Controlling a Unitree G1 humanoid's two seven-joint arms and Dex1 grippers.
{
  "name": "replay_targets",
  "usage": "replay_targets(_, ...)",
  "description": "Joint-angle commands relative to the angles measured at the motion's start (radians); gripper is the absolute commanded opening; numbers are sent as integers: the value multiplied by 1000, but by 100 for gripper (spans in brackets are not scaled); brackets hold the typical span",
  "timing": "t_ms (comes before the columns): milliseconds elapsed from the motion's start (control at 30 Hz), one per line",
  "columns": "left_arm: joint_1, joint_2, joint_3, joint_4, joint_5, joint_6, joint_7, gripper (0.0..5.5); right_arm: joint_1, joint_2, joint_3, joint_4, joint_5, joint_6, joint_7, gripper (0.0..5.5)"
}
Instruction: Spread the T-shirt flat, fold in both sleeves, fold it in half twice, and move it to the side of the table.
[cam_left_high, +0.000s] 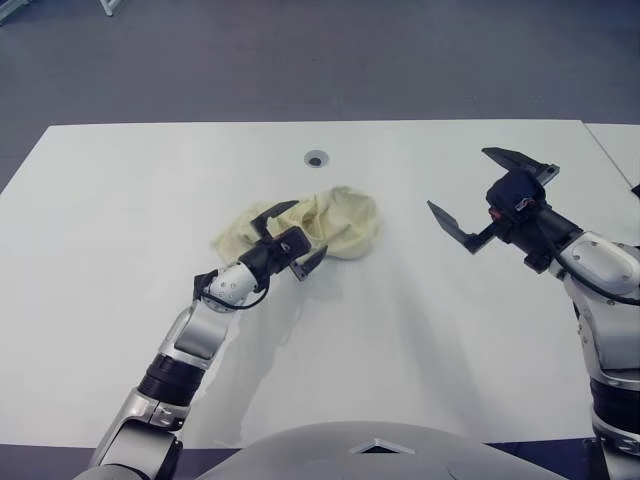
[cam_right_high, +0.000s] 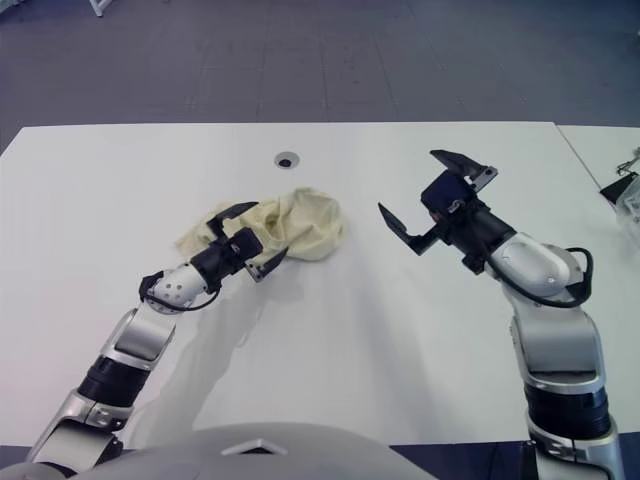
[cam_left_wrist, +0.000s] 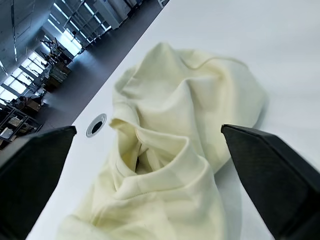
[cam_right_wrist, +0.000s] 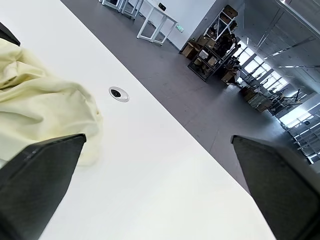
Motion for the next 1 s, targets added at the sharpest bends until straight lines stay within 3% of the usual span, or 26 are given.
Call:
replay_targets(33, -36, -10, 177, -81, -57, -28, 108, 539, 39, 10, 12, 17, -6, -20, -9, 540)
replay_targets(133, -81, -13, 328, -72, -75, 7, 225, 539, 76, 41, 36, 6, -19, -28, -39, 540)
replay_targets(200, -99, 49, 339, 51, 13, -1, 275, 539, 89, 61, 59, -1, -32, -33, -61, 540)
replay_targets(300, -129, 107, 270, 253, 120, -34, 289, 539, 97, 87, 84, -15, -47, -35, -89, 540)
replay_targets(533, -268, 69, 66, 615, 207, -148, 204, 539, 94, 97, 81, -28, -47, -34, -106, 540)
replay_targets(800, -367, 37, -138, 742, 292, -500, 159, 539, 113, 21, 18, -57, 54, 38, 11, 540)
replay_targets(1000, -346, 62, -213, 726, 335, -705, 179, 539, 89, -50, -42, -52, 120, 93, 70, 540)
